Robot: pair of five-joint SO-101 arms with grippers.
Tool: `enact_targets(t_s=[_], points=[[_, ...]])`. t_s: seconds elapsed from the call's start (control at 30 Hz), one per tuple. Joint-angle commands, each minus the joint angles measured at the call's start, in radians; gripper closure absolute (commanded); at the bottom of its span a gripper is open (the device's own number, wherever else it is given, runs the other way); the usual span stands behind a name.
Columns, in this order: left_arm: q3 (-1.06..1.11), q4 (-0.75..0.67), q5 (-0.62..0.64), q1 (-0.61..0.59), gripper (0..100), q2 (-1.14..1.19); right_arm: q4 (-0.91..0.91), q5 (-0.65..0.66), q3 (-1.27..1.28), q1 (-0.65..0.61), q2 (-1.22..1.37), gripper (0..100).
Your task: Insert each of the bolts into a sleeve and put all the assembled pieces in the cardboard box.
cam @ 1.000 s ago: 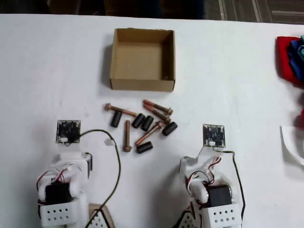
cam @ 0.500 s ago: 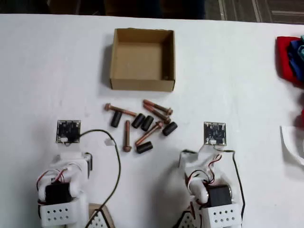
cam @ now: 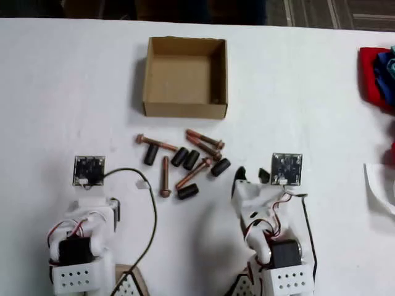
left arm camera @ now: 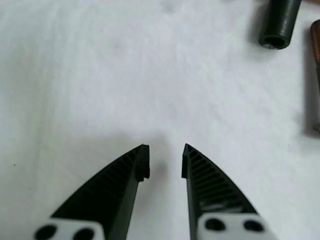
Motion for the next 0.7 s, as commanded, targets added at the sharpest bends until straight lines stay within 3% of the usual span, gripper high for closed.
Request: enact_targets(t_s=[0.0, 0.23, 0.4, 0.53, 0.67], points=[[0.022, 0.002, 0.006, -0.009, 87, -0.002, 0.030, 0.021, -0.126, -0.007, 0.001, 89.9], [0.022, 0.002, 0.006, -0.009, 87, -0.002, 0.125, 0.107, -0.453, -0.007, 0.240, 90.0], [0.022, 0.002, 0.006, -0.009, 87, -0.002, 0.219, 0.098, -0.783, -0.007, 0.685, 90.0], [0.022, 0.002, 0.006, -0.009, 87, -0.002, 0.414, 0.003, -1.063, -0.002, 1.112, 89.7], [0.022, 0.002, 0.006, -0.009, 87, -0.002, 0.547, 0.187, -1.264, 0.015, 1.486, 89.7]])
